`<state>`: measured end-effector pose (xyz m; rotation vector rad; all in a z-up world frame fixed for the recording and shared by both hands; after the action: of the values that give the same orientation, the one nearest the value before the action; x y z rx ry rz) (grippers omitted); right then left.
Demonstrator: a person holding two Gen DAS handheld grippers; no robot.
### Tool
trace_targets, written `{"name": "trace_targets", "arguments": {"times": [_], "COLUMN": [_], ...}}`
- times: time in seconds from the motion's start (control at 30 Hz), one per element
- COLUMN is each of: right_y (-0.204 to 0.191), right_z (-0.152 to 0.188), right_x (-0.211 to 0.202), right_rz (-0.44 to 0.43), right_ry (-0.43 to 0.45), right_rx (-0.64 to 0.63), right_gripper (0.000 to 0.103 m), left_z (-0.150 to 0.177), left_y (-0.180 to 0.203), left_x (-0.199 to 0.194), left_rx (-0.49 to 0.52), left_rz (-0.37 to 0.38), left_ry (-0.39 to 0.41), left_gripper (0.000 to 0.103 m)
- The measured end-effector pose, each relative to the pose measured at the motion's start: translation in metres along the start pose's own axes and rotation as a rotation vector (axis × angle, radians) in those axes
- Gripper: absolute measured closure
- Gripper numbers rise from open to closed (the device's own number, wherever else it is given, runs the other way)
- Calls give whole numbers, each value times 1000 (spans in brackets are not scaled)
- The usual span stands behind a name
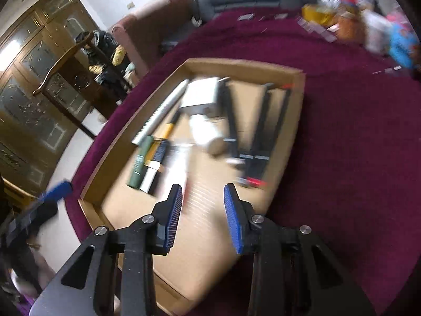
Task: Organize rigid objects
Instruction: 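Lower the clear package into the tray and open the right tool, then move both tools away from the tray toward the tape roll and white items, then grasp the tape roll with the left tool while the right tool approaches the white square block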
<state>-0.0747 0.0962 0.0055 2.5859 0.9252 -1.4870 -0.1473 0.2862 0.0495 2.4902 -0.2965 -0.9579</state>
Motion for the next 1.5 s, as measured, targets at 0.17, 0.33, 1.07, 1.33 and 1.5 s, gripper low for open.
{"name": "trace_targets", "arguments": {"times": [0.17, 0.33, 1.07, 1.33, 1.5], "right_y": [85, 204, 238, 252, 311], "right_z": [24, 29, 15, 25, 52], "right_x": [-71, -123, -53, -144, -182], "right_rz": [183, 299, -306, -21, 93], "right_ry": [92, 132, -24, 342, 561], "right_rx": [85, 334, 393, 321, 497], "right_gripper": [57, 55, 52, 52, 52], "left_z": [5, 13, 38, 52, 52], "left_y": [37, 78, 171, 196, 229], "left_x": [3, 19, 84, 125, 153], "left_rx": [57, 93, 195, 234, 342], "left_rz": [66, 115, 95, 77, 35], "left_ry": [-18, -77, -296, -374, -359], "left_gripper": [46, 46, 46, 46, 46]}}
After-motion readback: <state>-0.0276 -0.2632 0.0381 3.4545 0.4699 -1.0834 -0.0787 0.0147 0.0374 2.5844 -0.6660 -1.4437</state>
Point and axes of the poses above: each gripper's, at about its wrist camera, not at the fingertips, and x roughly the way its jaws point, y to its right, z to its underside, the point moved 4 cm from there along x, roughly the way its jaws point, and after that the axes turned 1 degree about -x, right-handed, at the moved point
